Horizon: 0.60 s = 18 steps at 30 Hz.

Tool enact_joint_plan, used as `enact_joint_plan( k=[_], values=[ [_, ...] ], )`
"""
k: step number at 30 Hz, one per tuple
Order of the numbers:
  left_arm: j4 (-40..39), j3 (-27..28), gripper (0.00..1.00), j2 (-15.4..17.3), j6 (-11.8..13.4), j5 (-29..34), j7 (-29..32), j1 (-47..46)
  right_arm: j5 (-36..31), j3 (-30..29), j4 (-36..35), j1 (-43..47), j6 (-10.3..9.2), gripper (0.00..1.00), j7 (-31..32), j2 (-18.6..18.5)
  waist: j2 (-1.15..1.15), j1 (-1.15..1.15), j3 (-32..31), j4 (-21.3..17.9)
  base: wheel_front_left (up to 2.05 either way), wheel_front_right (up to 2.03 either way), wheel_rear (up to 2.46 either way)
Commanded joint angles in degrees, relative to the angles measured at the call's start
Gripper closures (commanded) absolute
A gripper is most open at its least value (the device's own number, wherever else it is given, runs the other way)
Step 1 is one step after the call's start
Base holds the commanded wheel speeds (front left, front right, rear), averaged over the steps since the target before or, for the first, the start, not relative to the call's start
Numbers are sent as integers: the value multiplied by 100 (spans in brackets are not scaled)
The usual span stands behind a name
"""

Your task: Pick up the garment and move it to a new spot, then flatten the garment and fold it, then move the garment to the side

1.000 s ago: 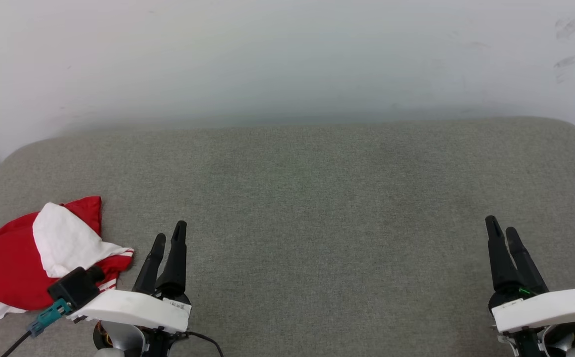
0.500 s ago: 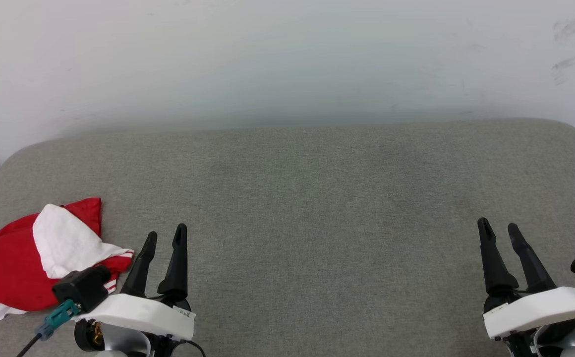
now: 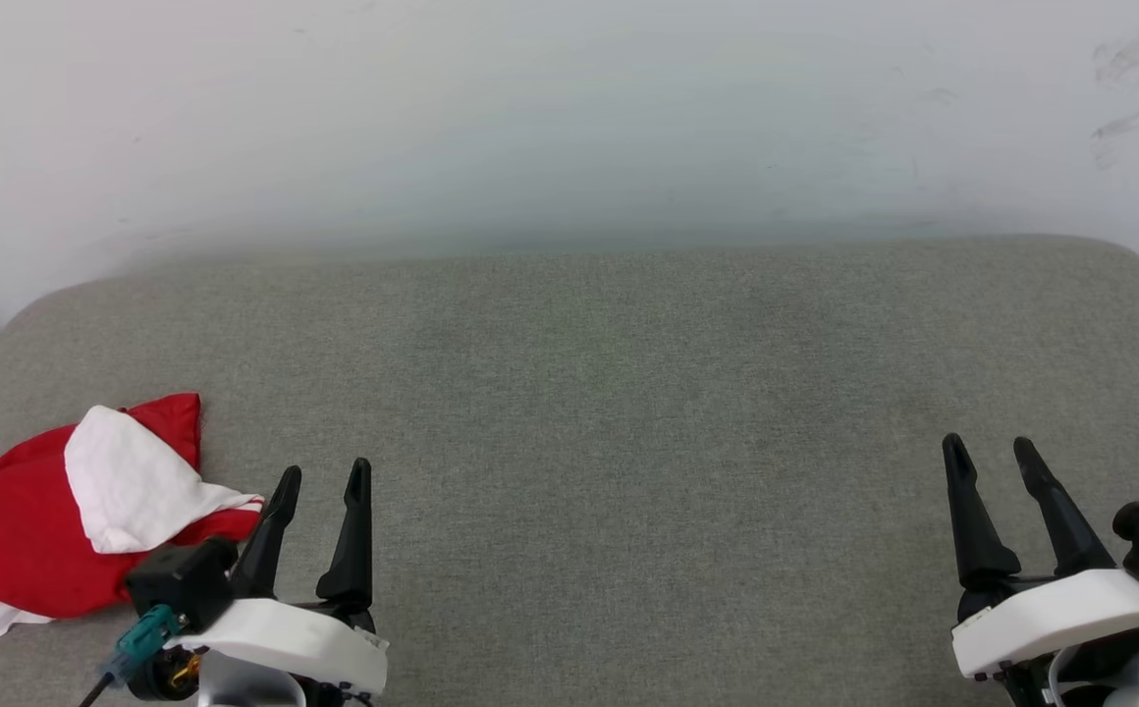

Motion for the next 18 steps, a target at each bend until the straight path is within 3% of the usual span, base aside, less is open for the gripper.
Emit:
enact_joint_plan(
  k=[1,18],
  values=[
    [-38,-3,0,38,4,119,-47,22,-133,-4,-80,28,11,0,-27,-36,0,0,-3,1,0,0,0],
    [90,-32,0,89,109,1061,-263,102,-1129,-62,-214,125,12,0,-13,63,0,0,-43,1,0,0,0]
  ],
)
